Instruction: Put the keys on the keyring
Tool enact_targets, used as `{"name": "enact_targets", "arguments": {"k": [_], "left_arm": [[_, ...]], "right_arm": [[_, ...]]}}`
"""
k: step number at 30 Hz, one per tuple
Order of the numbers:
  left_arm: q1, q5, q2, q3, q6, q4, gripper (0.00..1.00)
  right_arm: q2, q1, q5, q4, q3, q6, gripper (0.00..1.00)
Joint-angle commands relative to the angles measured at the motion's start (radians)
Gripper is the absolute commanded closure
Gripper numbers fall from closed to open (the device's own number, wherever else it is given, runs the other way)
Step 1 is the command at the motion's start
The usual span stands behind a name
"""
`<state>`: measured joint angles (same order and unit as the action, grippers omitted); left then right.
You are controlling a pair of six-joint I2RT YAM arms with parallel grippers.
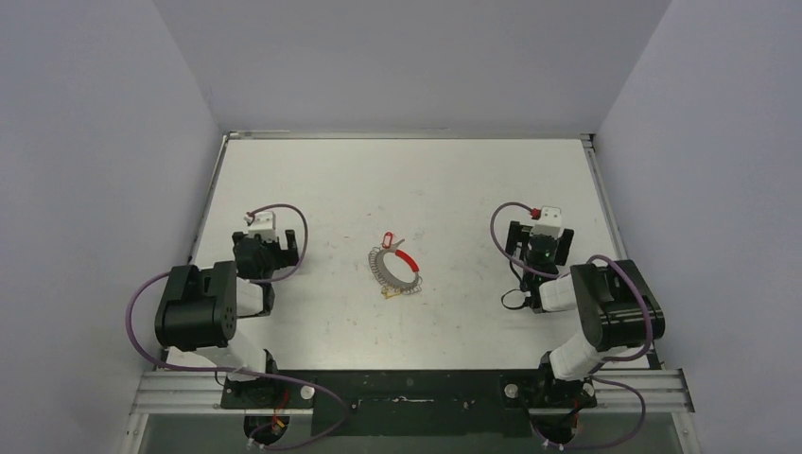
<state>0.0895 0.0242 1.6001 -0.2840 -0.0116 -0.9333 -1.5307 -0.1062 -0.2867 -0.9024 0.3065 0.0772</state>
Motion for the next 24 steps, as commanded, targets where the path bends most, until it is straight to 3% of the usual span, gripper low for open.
{"name": "enact_targets", "arguments": {"k": [1,5,8,11,24], "left_arm": [[0.006,-0.039,-0.014,-0.032,0.04,-0.069,0.03],[0.001,-0.055,0.0,-0.081,0.036,0.009,0.03],[-0.002,-0.042,0.006,-0.041,0.023,-0.091,0.03],[-0.004,-0.025,0.009,-0.076,0.017,-0.028,0.03],[-0.004,-0.024,0.013,-0.08,0.018,-0.024,0.03]], "right_arm": [[-0.073,-0.04,-0.013,-0.039,0.065,-0.07,0.0],[-0.094,-0.018,0.001,-0.008,0.094,-0.053,0.0],[-0.092,-0.018,0.003,-0.002,0.094,-0.052,0.0],[-0.092,-0.014,0.015,0.008,0.1,-0.048,0.0],[-0.093,-0.012,0.018,0.003,0.099,-0.048,0.0]]}}
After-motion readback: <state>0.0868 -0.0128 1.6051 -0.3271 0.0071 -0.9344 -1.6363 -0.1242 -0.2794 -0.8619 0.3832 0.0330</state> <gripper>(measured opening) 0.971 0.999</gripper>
